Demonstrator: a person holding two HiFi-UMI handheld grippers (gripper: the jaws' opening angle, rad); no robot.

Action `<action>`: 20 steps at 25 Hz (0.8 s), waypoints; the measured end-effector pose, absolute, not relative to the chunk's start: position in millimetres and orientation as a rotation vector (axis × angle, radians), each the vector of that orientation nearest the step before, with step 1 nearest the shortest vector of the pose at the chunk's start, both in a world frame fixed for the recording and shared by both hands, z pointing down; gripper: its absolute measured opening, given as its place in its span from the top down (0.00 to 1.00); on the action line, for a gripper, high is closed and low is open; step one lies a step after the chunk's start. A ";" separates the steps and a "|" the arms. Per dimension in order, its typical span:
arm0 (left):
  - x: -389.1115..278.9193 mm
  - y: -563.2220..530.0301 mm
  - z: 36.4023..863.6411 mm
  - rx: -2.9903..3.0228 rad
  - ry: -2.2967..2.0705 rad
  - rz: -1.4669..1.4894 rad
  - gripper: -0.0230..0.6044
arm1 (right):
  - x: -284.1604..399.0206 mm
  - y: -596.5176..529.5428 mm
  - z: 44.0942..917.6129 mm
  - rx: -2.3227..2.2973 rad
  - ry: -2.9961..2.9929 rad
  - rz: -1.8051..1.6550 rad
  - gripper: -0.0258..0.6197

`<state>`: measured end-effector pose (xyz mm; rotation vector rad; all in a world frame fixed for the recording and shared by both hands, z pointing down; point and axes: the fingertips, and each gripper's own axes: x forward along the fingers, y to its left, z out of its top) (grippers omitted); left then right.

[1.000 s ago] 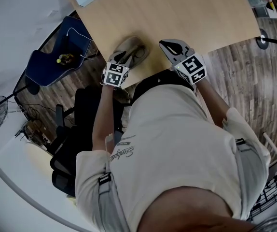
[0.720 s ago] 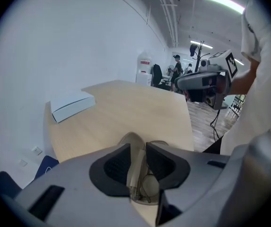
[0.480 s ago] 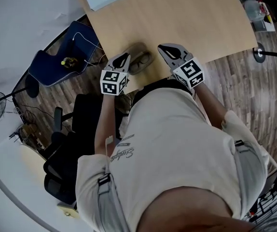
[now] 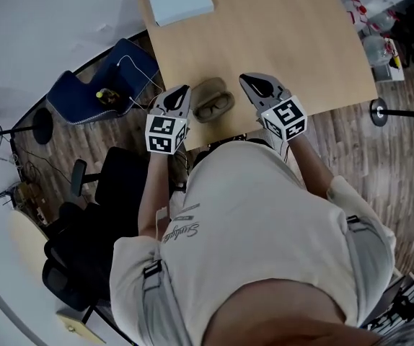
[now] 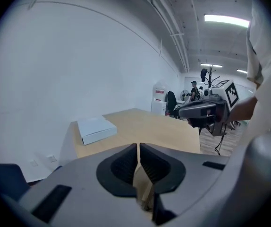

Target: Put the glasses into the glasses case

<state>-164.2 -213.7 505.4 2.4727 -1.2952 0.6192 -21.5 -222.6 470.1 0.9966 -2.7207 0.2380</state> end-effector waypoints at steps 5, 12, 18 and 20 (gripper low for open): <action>-178.3 -217.3 469.9 2.504 -1.396 0.577 0.92 | -32.9 -234.1 445.7 0.987 -2.757 0.158 0.97; -200.3 -235.7 417.5 2.445 -1.550 0.300 0.92 | -45.3 -252.6 406.8 0.982 -2.791 -0.024 0.97; -216.4 -247.1 378.1 2.440 -1.647 0.208 0.92 | -48.4 -257.0 365.5 1.002 -2.840 -0.132 0.97; -220.2 -249.7 365.4 2.452 -1.691 0.202 0.92 | -49.3 -258.4 354.3 0.999 -2.851 -0.172 0.97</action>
